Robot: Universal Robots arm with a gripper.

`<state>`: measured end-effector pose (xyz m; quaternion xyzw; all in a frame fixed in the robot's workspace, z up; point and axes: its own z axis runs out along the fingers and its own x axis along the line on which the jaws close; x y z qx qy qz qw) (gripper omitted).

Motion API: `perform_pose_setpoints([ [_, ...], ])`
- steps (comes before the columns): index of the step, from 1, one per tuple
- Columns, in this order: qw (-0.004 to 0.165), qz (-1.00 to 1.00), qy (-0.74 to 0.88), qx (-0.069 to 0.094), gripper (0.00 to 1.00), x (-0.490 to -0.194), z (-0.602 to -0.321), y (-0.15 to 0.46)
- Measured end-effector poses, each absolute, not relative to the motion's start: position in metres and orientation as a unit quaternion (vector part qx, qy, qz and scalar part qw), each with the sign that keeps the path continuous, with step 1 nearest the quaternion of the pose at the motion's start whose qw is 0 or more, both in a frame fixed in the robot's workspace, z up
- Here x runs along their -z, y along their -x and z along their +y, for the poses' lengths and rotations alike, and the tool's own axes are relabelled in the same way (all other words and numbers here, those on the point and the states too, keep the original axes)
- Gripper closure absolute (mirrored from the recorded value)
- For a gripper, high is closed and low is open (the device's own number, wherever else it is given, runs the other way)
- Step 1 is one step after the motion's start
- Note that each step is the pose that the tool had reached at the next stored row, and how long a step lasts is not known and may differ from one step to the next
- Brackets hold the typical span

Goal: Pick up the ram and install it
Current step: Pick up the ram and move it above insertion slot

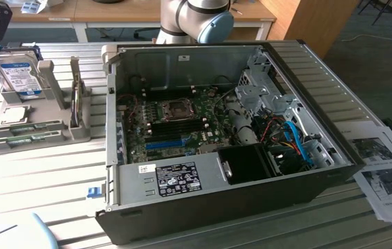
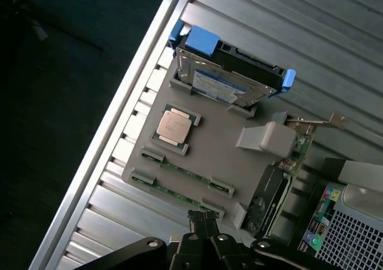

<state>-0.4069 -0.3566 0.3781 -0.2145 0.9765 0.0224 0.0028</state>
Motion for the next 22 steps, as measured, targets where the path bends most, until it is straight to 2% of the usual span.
perform_pose_setpoints([
  [22,0.0,0.946,0.322,-0.023,0.91,-0.3781,-0.3566,0.4069],
])
